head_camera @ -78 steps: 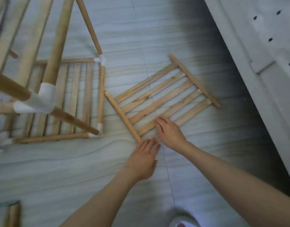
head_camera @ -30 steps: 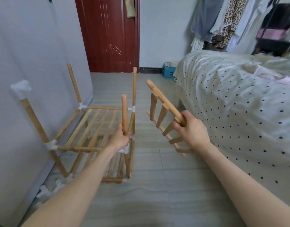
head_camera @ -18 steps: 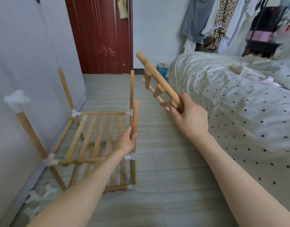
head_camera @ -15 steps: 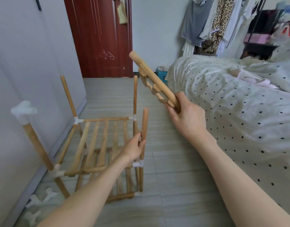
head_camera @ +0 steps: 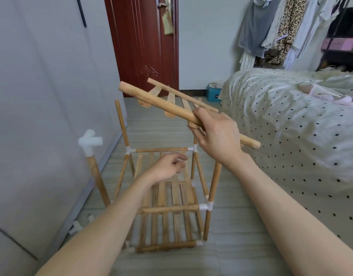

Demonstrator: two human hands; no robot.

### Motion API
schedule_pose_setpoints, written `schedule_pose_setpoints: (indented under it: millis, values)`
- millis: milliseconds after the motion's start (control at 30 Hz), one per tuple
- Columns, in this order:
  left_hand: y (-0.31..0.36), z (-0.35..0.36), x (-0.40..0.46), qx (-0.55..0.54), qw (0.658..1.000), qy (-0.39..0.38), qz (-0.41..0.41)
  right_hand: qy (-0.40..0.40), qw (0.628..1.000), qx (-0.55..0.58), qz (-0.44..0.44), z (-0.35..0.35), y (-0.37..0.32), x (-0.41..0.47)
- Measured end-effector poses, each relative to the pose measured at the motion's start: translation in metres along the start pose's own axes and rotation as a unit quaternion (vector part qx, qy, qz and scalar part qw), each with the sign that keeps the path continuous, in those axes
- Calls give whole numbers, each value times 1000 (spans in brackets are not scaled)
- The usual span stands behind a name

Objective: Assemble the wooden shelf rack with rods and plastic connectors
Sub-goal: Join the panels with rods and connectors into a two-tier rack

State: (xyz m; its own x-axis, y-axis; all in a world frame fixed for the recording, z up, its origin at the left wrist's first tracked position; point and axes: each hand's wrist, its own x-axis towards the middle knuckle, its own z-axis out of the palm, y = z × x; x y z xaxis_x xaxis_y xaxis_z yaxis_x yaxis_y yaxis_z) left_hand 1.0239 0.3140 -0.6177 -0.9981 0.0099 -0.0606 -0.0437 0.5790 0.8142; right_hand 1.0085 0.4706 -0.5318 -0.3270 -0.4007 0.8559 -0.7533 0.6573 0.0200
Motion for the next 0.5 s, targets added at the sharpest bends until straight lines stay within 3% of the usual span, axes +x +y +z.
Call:
schedule_pose_setpoints:
  millis: [100,167,200,267,300,333,367,500]
  values:
    - [-9,-33,-20,-116,986,119,-31,-11,1000,2,-13,12,-12,2]
    - [-12,-56,-37,-273,944,183,-35,-27,999,-6,-31,21,-18,0]
    - [-13,-68,-45,-377,904,197,-24,-33,999,-8,-37,25,-20,-2]
    - [-10,-90,-63,-604,777,180,2,-37,998,-6,-45,32,-24,-6]
    - [-9,-99,-71,-680,716,159,15,-38,998,-8,-51,35,-26,-8]
    - [-9,-106,-77,-717,683,137,27,-38,997,-12,-60,38,-28,-10]
    - [-6,-111,-82,-724,679,118,34,-35,997,-17,-68,41,-30,-13]
    - [4,-108,-85,-660,737,146,10,-32,995,-37,-83,46,-35,-18]
